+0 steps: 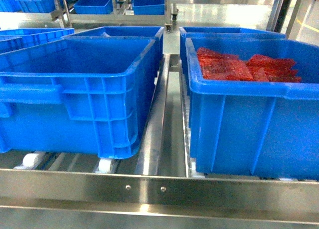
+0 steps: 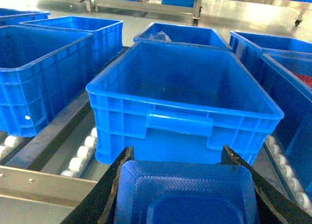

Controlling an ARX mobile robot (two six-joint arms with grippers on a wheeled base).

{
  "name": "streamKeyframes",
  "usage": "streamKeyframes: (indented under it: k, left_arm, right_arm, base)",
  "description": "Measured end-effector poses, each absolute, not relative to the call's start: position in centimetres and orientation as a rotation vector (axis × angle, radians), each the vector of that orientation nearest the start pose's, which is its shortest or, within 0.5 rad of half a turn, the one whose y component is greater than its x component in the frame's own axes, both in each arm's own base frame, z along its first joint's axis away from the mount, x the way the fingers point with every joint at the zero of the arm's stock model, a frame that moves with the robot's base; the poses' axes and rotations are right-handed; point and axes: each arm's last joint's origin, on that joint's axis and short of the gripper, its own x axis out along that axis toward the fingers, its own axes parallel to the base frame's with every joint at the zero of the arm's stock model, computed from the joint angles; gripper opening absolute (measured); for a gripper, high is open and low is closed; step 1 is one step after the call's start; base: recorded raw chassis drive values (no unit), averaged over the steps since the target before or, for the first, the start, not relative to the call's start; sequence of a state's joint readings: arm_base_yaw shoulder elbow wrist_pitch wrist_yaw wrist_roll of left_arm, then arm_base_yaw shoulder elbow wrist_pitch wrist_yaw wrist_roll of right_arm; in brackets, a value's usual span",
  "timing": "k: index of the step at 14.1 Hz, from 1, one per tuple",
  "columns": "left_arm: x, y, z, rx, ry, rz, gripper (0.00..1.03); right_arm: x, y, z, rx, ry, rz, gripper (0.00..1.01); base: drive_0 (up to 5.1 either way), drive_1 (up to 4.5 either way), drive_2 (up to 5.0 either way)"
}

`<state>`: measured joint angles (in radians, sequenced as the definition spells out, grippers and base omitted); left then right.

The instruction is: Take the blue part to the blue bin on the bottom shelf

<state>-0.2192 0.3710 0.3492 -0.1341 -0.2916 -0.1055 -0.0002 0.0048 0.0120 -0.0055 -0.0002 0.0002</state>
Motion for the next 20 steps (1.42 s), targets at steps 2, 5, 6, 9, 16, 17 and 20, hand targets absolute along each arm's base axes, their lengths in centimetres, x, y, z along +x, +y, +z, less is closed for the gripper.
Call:
streamKeyframes:
  k: [2, 5, 6, 9, 16, 17, 20]
  left_arm:
    - [11.35, -1.68, 23.93, -0.067, 0.144, 0.08, 0.44]
    - [11.35, -1.68, 23.92, -0.066, 0.146, 0.08, 0.44]
    - [11.35, -1.68, 23.92, -0.066, 0.146, 0.08, 0.44]
    - [11.42, -1.69, 23.86, -0.065, 0.151, 0.08, 0.44]
    - [11.38, -1.68, 23.9, -0.066, 0.148, 0.08, 0.44]
    - [11.37, -1.68, 23.9, -0.066, 0.147, 0.08, 0.44]
    - [11.37, -1.68, 23.9, -0.066, 0.147, 0.08, 0.44]
  right_arm:
    - [9.73, 0.0, 16.67, 0.0, -0.002, 0.0, 0.98]
    - [9.73, 0.0, 16.68, 0.0, -0.003, 0.0, 0.98]
    - [9.73, 0.0, 16.69, 0.0, -0.004, 0.0, 0.98]
    - [9.73, 0.0, 16.67, 0.0, -0.002, 0.0, 0.98]
    - [9.73, 0.0, 16.67, 0.0, -0.002, 0.0, 0.98]
    - [9.73, 0.0, 16.67, 0.001, -0.002, 0.0, 0.98]
    - [9.73, 0.0, 16.67, 0.0, -0.002, 0.0, 0.98]
  base:
    - [-0.1, 4.02, -4.2]
    - [-0.1, 4.04, -4.1]
    - [0.0, 3.74, -3.8]
    - [0.0, 0.0, 0.0]
    - [0.0, 0.0, 0.0]
    - [0.0, 0.0, 0.0]
    - [0.0, 0.0, 0.0]
